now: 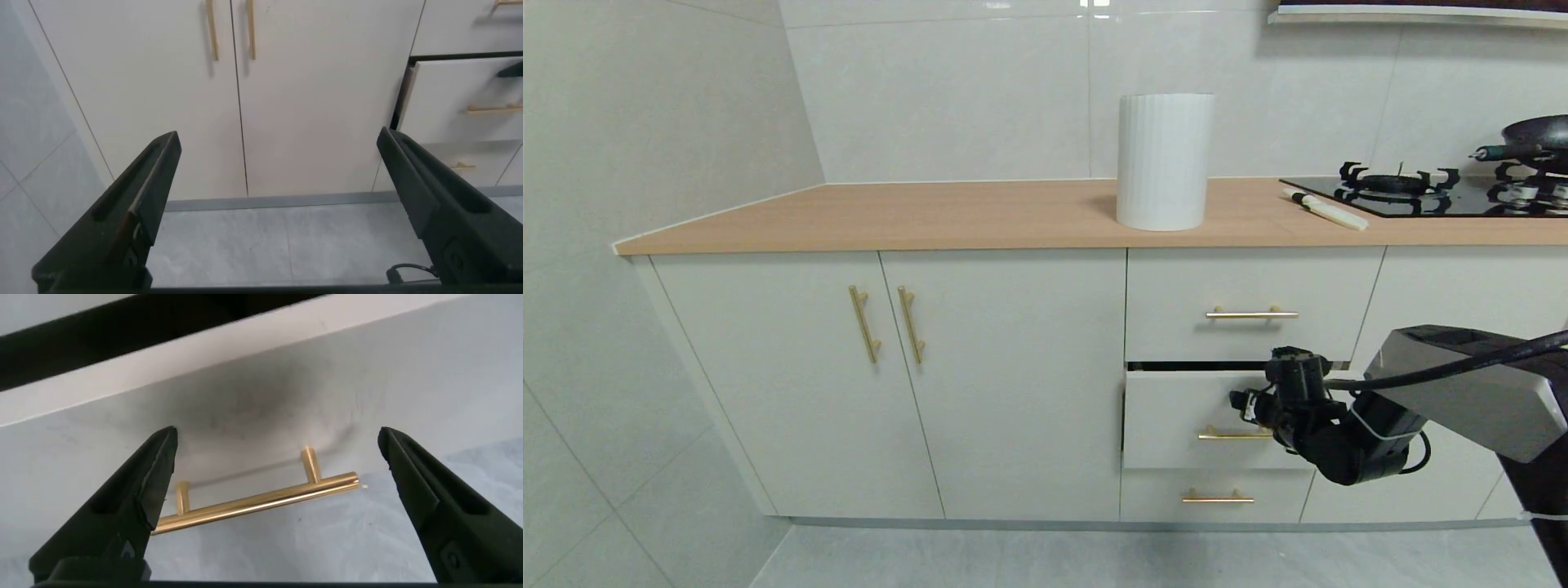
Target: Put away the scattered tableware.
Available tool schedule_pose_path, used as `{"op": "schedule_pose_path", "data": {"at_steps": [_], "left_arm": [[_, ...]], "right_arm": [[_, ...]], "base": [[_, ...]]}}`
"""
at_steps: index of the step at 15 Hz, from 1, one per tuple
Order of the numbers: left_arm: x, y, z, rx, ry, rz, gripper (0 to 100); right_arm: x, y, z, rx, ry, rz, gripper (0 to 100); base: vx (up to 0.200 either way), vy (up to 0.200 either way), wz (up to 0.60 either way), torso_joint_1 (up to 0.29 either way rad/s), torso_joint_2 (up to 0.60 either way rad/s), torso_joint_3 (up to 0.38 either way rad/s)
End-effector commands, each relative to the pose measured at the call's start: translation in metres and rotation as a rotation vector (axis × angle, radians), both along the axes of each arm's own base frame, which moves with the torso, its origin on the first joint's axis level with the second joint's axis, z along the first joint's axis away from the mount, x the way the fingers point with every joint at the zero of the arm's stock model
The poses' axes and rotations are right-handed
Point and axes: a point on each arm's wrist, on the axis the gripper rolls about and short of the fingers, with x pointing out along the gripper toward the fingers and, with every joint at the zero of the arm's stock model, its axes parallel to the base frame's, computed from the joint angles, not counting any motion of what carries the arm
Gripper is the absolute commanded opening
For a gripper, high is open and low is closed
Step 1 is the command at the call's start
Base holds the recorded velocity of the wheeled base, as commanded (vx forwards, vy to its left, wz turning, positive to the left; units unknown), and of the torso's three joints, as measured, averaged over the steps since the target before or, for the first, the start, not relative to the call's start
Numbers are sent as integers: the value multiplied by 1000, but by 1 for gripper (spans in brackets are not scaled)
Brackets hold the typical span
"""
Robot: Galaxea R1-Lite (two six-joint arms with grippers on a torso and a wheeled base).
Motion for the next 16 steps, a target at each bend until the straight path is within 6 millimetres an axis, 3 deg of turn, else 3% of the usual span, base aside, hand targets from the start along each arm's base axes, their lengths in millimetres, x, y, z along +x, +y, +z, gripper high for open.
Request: {"op": "schedule_pose_path", "data": {"at_steps": [1, 10, 16], "left_arm": [[0, 0, 0, 0, 1, -1, 100], [0, 0, 0, 0, 1, 1, 100], [0, 0, 0, 0, 1, 1, 100]], "right_arm": [[8, -1, -4, 18, -16, -15, 100], [35, -7, -4, 45, -88, -46, 100], [36, -7, 0, 47, -99, -47, 100]], "base": [[0, 0, 0, 0, 0, 0], [0, 0, 0, 0, 0, 0], [0, 0, 0, 0, 0, 0]]}}
